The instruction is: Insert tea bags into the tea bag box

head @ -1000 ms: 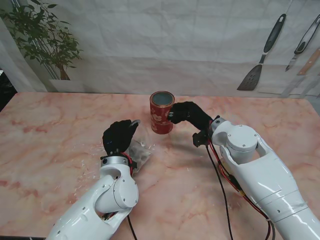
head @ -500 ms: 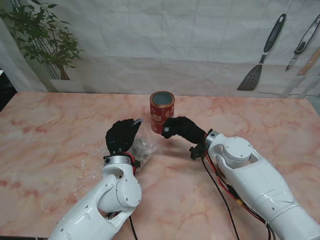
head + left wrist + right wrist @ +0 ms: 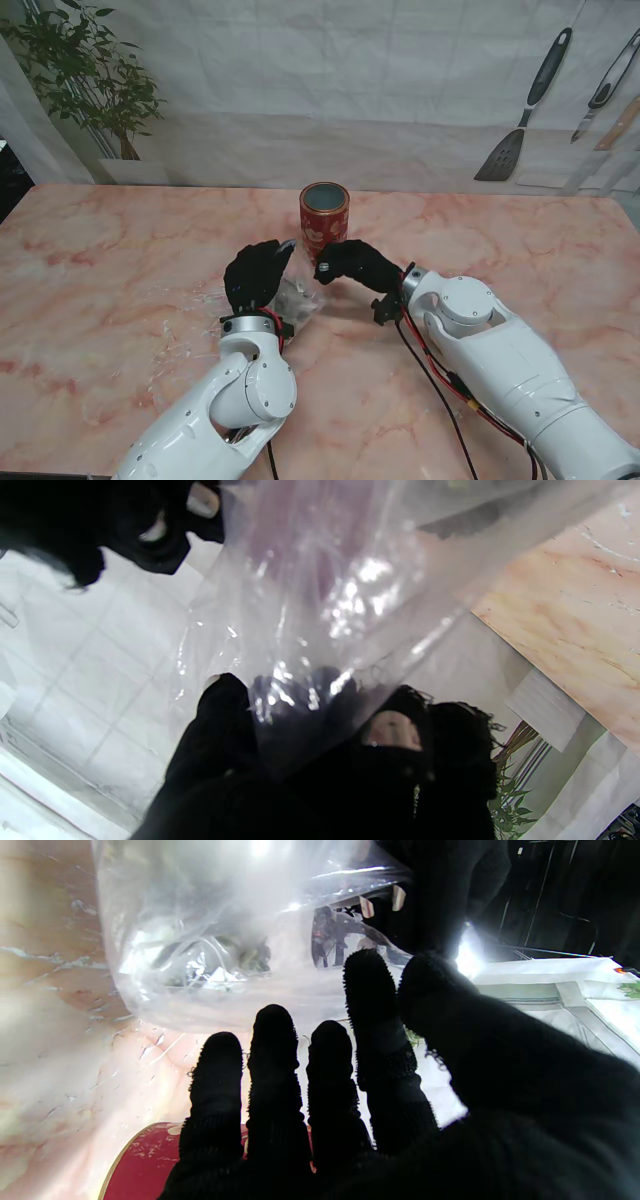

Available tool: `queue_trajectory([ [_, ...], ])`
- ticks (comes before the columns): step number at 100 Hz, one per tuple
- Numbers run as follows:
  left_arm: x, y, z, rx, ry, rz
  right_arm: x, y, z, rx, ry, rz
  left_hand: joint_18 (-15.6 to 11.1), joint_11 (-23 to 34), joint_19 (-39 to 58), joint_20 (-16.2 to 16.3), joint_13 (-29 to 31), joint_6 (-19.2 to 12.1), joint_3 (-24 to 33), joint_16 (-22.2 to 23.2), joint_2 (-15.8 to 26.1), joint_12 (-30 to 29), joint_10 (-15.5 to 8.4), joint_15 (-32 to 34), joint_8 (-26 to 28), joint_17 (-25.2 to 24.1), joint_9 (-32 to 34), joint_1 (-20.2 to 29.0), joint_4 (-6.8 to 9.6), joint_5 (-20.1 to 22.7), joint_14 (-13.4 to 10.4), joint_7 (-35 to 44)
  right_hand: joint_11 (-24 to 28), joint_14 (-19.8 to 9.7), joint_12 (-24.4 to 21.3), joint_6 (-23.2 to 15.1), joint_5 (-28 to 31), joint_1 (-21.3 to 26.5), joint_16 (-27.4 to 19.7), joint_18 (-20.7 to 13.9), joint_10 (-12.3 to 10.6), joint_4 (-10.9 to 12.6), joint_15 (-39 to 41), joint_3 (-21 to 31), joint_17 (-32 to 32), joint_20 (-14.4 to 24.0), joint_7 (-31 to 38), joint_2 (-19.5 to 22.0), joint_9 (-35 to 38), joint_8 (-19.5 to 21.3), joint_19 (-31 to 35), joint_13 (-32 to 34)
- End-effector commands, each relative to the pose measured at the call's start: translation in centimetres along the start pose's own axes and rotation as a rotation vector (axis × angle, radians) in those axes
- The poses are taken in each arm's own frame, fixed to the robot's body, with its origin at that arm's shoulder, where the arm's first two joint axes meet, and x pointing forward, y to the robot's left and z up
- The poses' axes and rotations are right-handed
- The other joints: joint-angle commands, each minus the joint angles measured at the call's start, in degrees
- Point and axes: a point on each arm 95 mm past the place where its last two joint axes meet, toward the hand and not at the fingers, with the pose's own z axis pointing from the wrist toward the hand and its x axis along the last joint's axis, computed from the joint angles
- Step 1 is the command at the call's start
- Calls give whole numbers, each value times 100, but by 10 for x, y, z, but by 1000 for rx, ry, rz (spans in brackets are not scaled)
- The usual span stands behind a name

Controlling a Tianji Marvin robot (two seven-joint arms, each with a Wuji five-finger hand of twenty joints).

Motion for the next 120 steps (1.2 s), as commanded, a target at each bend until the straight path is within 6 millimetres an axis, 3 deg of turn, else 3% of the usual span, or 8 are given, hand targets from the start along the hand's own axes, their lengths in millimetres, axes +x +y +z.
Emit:
queue_trajectory([
  [1, 9, 2, -3, -7, 16, -36, -4, -3, 1, 20, -18, 5, -371, 156, 597, -94, 169, 16, 66, -37, 304, -38, -584, 744, 97, 124, 193, 573, 137, 164, -95, 339, 197, -5, 112, -327, 129, 50, 96, 73, -44, -172, 190, -103, -21, 126, 13, 91, 100, -98, 133, 105],
  [44, 18, 8, -25, -39, 99, -169, -15, -2, 4, 33, -100, 17, -343, 150, 584, -149, 162, 38, 83, -68, 295, -50, -559, 693, 96, 105, 184, 581, 136, 162, -112, 336, 286, 6, 281, -1183, -92, -100, 198, 69, -108, -213, 259, -150, -11, 191, -550, 43, 195, -242, 254, 173],
  [88, 24, 9, -24, -34, 114, -204, -13, -2, 4, 105, -189, -80, -412, 65, 521, -437, 173, 43, 114, -273, 297, -135, -599, 131, 95, 161, 134, 587, 135, 162, -325, 333, 339, 41, 475, -1292, -214, -159, 382, 110, -98, -240, 368, -328, 16, 307, -766, 234, 327, -250, 511, 281],
  [99, 26, 12, -27, -25, 131, -216, -15, -2, 5, 107, -218, -89, -423, 60, 542, -486, 180, 45, 120, -336, 301, -161, -617, 39, 94, 157, 121, 578, 136, 160, -340, 330, 334, 27, 572, -1303, -424, -356, 487, 98, -101, -194, 372, -518, -12, 355, -1013, 563, 265, -216, 583, 245],
  [110, 30, 15, -33, -33, 156, -250, -19, -4, 7, 106, -224, -72, -437, 57, 548, -513, 181, 46, 126, -357, 304, -176, -626, 23, 94, 148, 115, 576, 136, 155, -341, 327, 323, -29, 753, -1064, -539, -942, 654, 69, -152, 1, 356, -344, -26, 419, -1759, 711, 163, -6, 657, 211],
  [113, 31, 16, -35, -36, 164, -265, -19, -4, 7, 108, -224, -71, -439, 58, 552, -521, 180, 48, 127, -364, 299, -180, -619, 16, 93, 147, 111, 577, 136, 154, -336, 325, 304, -49, 831, -983, -526, -1213, 726, 70, -168, 222, 339, -212, -24, 435, -2173, 728, 139, 401, 675, 209],
  [115, 31, 17, -36, -39, 169, -275, -20, -4, 7, 109, -224, -71, -440, 59, 553, -526, 180, 49, 129, -368, 301, -181, -616, 14, 93, 146, 109, 578, 136, 153, -335, 323, 298, -59, 865, -910, -542, -1393, 756, 67, -174, 439, 332, -160, -27, 437, -2479, 711, 113, 915, 686, 198],
  [120, 33, 19, -39, -45, 182, -292, -20, -4, 8, 110, -224, -70, -440, 60, 554, -534, 177, 50, 132, -375, 299, -185, -620, 7, 93, 141, 104, 578, 136, 152, -332, 322, 306, -70, 893, -797, -650, -1611, 779, 69, -176, 498, 339, -107, -28, 445, -2626, 614, 75, 1085, 708, 178],
])
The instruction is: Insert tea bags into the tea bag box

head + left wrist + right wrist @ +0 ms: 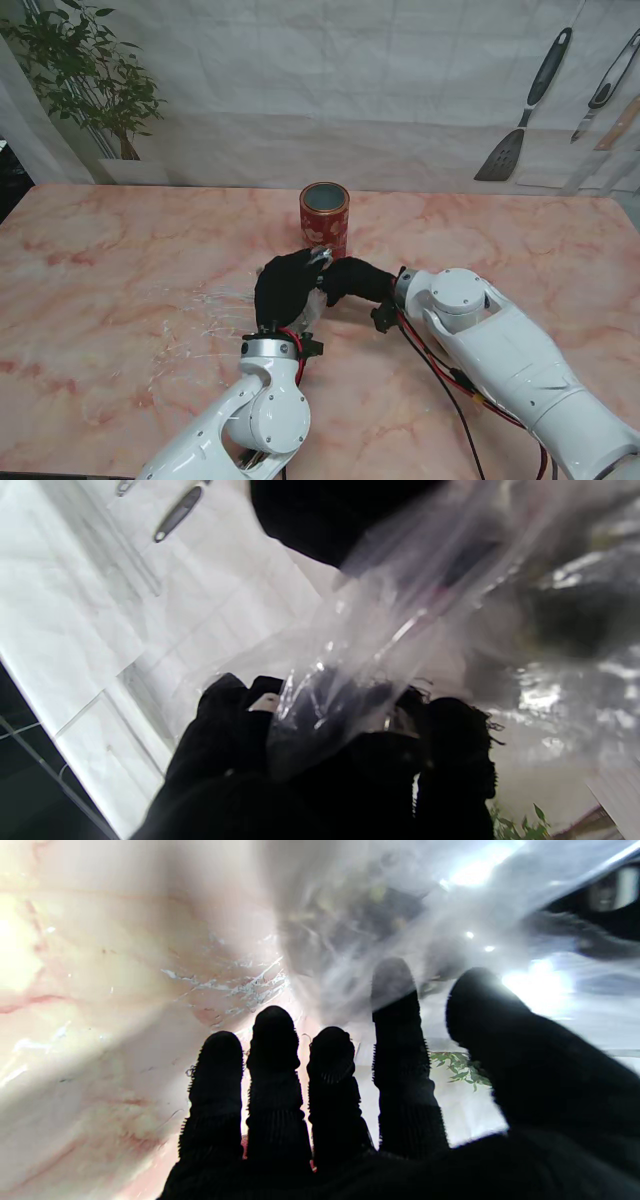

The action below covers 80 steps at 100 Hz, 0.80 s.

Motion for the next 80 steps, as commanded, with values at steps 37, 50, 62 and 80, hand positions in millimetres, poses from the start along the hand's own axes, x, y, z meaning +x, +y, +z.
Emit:
queue_trajectory([
  [37, 4, 13, -12, -84, 40, -36, 0, -5, 3, -1, 42, 28, -333, 52, 476, -139, 176, 54, 146, -73, 303, -199, -639, 45, 93, 63, 87, 567, 135, 142, -193, 315, 151, -116, 208, 360, -337, -746, 195, 56, -126, 113, 129, -112, -42, 106, -327, -246, -212, 431, 267, -34],
  [50, 1, 13, -11, -93, 34, -17, 2, -4, 0, -3, 48, 30, -331, 54, 473, -148, 177, 54, 147, -78, 296, -205, -626, 41, 94, 53, 86, 563, 135, 142, -192, 315, 142, -110, 218, 399, -364, -702, 204, 59, -111, 91, 118, -168, -63, 95, -351, -456, -249, 432, 249, -59],
  [62, -1, 12, -9, -97, 31, 1, 3, -5, -2, -8, 56, 24, -329, 53, 473, -155, 176, 54, 147, -82, 305, -209, -646, 39, 95, 52, 83, 552, 135, 142, -192, 314, 145, -111, 225, 368, -343, -557, 211, 75, -121, 101, 123, -41, -42, 94, -329, -685, -224, 450, 258, -29],
  [80, -1, 11, -10, -92, 28, -20, 2, -5, -3, 6, 76, 63, -360, 32, 474, -169, 174, 54, 151, -151, 300, -226, -652, -107, 96, 44, 67, 548, 135, 143, -201, 314, 142, -111, 226, 326, -333, -550, 211, 93, -126, 91, 119, 59, -36, 91, -305, -750, -217, 471, 258, -21],
])
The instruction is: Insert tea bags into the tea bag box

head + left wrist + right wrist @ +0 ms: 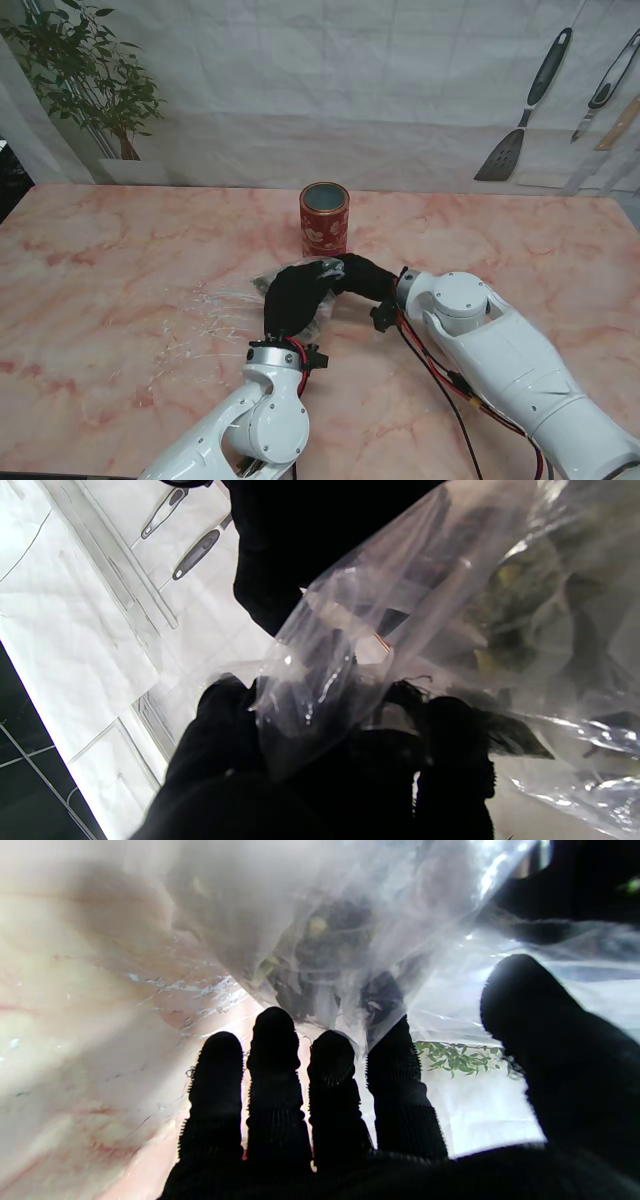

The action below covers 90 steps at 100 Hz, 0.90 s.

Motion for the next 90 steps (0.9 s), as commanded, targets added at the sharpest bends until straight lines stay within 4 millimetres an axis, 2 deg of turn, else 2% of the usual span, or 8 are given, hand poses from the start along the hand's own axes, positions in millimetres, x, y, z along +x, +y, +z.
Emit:
queue_trajectory([
  [1, 2, 1, -1, -7, 2, -24, -2, -3, 0, 30, 11, 23, -330, 29, 463, -83, 173, 54, 153, -116, 297, -169, -653, -43, 96, 46, 66, 551, 135, 143, -199, 315, 141, -100, 80, -105, 47, -16, 76, 84, -110, -18, 119, 47, -2, 82, 15, -226, -65, 57, 156, -10],
  [14, 2, 0, -1, -4, 10, -25, -5, -1, 0, 39, 7, 47, -425, -11, 495, -94, 180, 44, 153, -215, 311, -205, -689, -191, 94, 67, 37, 536, 134, 131, -221, 303, 149, -109, 86, -71, 51, -43, 79, 69, -117, -26, 122, 35, -2, 77, 30, -160, -49, 70, 150, -5],
  [34, 1, -2, -1, -7, 8, -24, -4, -1, 0, -3, 18, 85, -424, -11, 504, -109, 185, 41, 158, -271, 309, -229, -676, -222, 95, 65, 33, 539, 136, 129, -207, 297, 194, -96, 98, -122, 292, -46, 96, 88, -120, -1, 178, -15, 76, 96, 165, 100, 148, 123, 211, 134],
  [46, 1, -2, -1, -11, 11, -22, -3, -3, -1, -34, 25, 97, -432, -10, 506, -114, 185, 41, 155, -293, 307, -237, -683, -231, 96, 65, 29, 531, 135, 130, -206, 297, 218, -72, 98, -144, 443, -171, 104, 109, -113, 35, 217, -28, 116, 106, 227, 458, 285, 141, 255, 232],
  [53, 2, -1, -1, -13, 17, -31, -3, -5, 0, -40, 14, 99, -447, -13, 512, -117, 179, 41, 158, -324, 306, -243, -693, -271, 96, 71, 23, 533, 136, 128, -216, 296, 225, -66, 98, -141, 521, -331, 104, 98, -109, 69, 224, -5, 110, 109, 244, 822, 322, 141, 269, 245],
  [59, 3, 1, -1, -11, 21, -50, -4, -7, 1, -32, 5, 89, -459, -47, 506, -126, 180, 45, 159, -399, 321, -267, -702, -387, 92, 56, -7, 527, 136, 112, -221, 277, 220, -65, 99, -142, 499, -324, 106, 103, -102, 84, 226, 17, 97, 113, 214, 769, 304, 125, 282, 237],
  [81, 7, 8, -1, 16, 25, -113, -5, -11, 8, -1, -14, 19, -529, -209, 322, -257, 183, 103, 113, -887, 360, -466, -715, -1158, 78, 67, -186, 542, 125, 10, -133, 151, 215, -77, 95, -255, 469, 264, 97, 154, -129, 55, 231, 122, 167, 105, 233, -248, 306, 131, 304, 285],
  [90, 8, 9, -2, 14, 20, -155, -3, -11, 10, 2, -14, 4, -519, -215, 252, -303, 190, 131, 96, -997, 369, -509, -691, -1302, 77, 80, -220, 562, 122, -1, -93, 143, 214, -72, 93, -252, 452, 250, 90, 178, -129, 29, 232, 183, 200, 102, 244, -449, 306, 137, 315, 297],
])
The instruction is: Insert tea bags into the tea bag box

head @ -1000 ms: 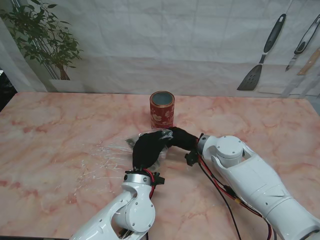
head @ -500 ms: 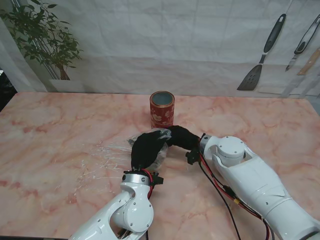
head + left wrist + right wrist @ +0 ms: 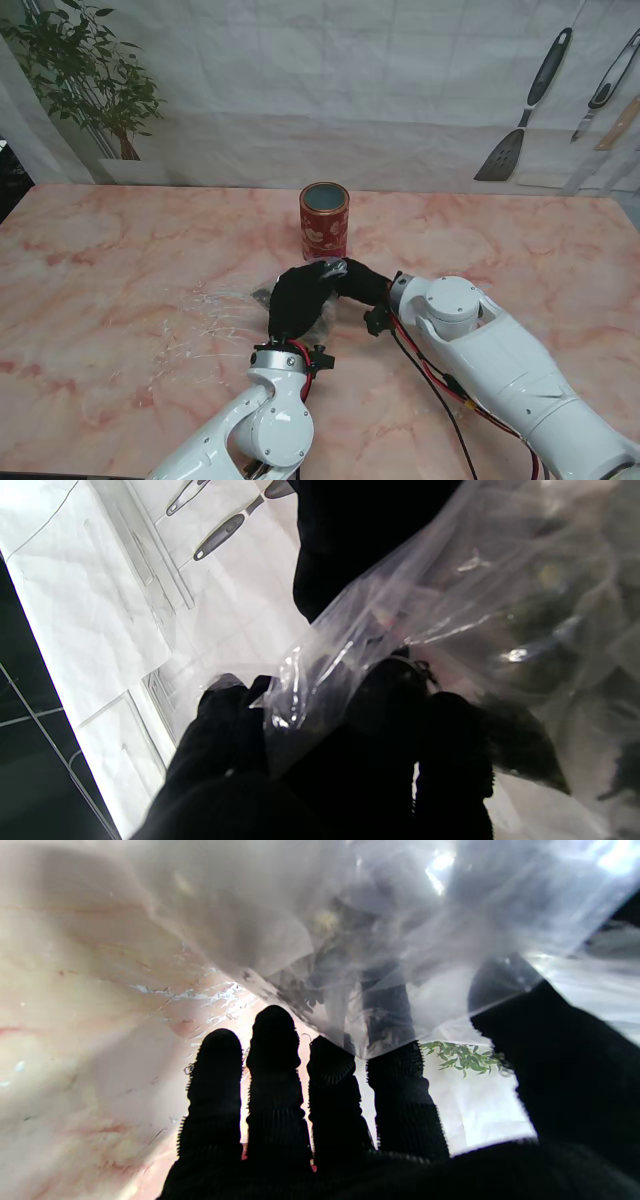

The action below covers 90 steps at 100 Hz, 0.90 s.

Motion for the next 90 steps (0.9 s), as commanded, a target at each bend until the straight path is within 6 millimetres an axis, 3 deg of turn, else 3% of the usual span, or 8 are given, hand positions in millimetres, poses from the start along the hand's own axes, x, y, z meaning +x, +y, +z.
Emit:
queue_trajectory([
  [1, 7, 3, 1, -14, 4, -50, 3, -3, 2, 17, 10, -9, -427, -64, 248, -93, 182, 140, 98, -124, 361, -150, -688, -351, 76, 81, -133, 567, 123, 17, -77, 225, 156, -73, 87, -159, -13, -11, 80, 112, -123, 13, 171, 85, 54, 100, -21, -316, 59, -30, 175, 151],
  [14, 7, 5, -3, -43, 9, -103, 5, 0, 3, 19, 26, 11, -422, -42, 242, -104, 188, 180, 89, -168, 354, -165, -656, -364, 78, 85, -135, 584, 123, 20, -28, 226, 147, -77, 91, -9, -60, -228, 74, 122, -111, -52, 157, 54, 24, 82, -35, -415, -8, -34, 148, 98],
  [31, 5, 8, -6, -80, 20, -116, 6, 3, 2, 41, 33, 13, -409, -29, 226, -123, 186, 187, 71, -221, 356, -188, -680, -349, 81, 95, -148, 595, 124, 21, -16, 228, 113, -72, 113, 253, -222, -603, 86, 118, -48, -187, 105, 622, -57, 47, -97, -1090, -216, -53, 93, -65],
  [52, 7, 11, -5, -74, 35, -113, 5, -2, 6, 30, 9, 3, -407, -17, 227, -132, 184, 191, 55, -258, 363, -202, -710, -342, 84, 95, -148, 602, 125, 28, -20, 233, 160, -74, 136, 267, 168, 378, 91, 176, -93, -68, 162, 779, 64, 61, 258, -1225, -4, 79, 142, 121],
  [64, 9, 11, -5, -60, 38, -111, 4, -5, 8, 13, -2, 0, -406, -14, 228, -135, 181, 195, 48, -272, 366, -208, -695, -342, 86, 95, -149, 605, 125, 20, -10, 232, 177, -77, 139, 261, 367, 599, 77, 200, -108, -9, 183, 837, 113, 56, 501, -1228, 76, 164, 171, 191],
  [73, 10, 12, -4, -54, 39, -122, 3, -7, 9, -3, -10, -9, -403, -11, 225, -139, 182, 193, 44, -283, 365, -211, -701, -345, 87, 96, -147, 613, 125, 23, -1, 234, 189, -68, 142, 213, 333, 1042, 38, 233, -114, -697, 211, 711, 148, 20, 1489, -1290, 167, -877, 205, 250],
  [81, 10, 13, -4, -53, 40, -123, 3, -7, 9, -7, -11, -10, -402, -10, 225, -141, 181, 198, 42, -287, 368, -212, -701, -343, 87, 96, -149, 615, 125, 22, -1, 234, 201, -47, 94, 118, 379, 1300, 5, 250, -112, -750, 225, 591, 167, 4, 2276, -1168, 239, -1298, 205, 292],
  [90, 10, 13, -4, -51, 39, -122, 2, -8, 9, -19, -9, -4, -402, -10, 225, -142, 181, 194, 35, -293, 371, -214, -704, -342, 89, 96, -154, 613, 125, 18, 1, 236, 166, -14, 40, 54, 709, 1360, -36, 244, -112, -673, 183, 706, 141, -16, 2700, -934, 267, -1203, 168, 270],
])
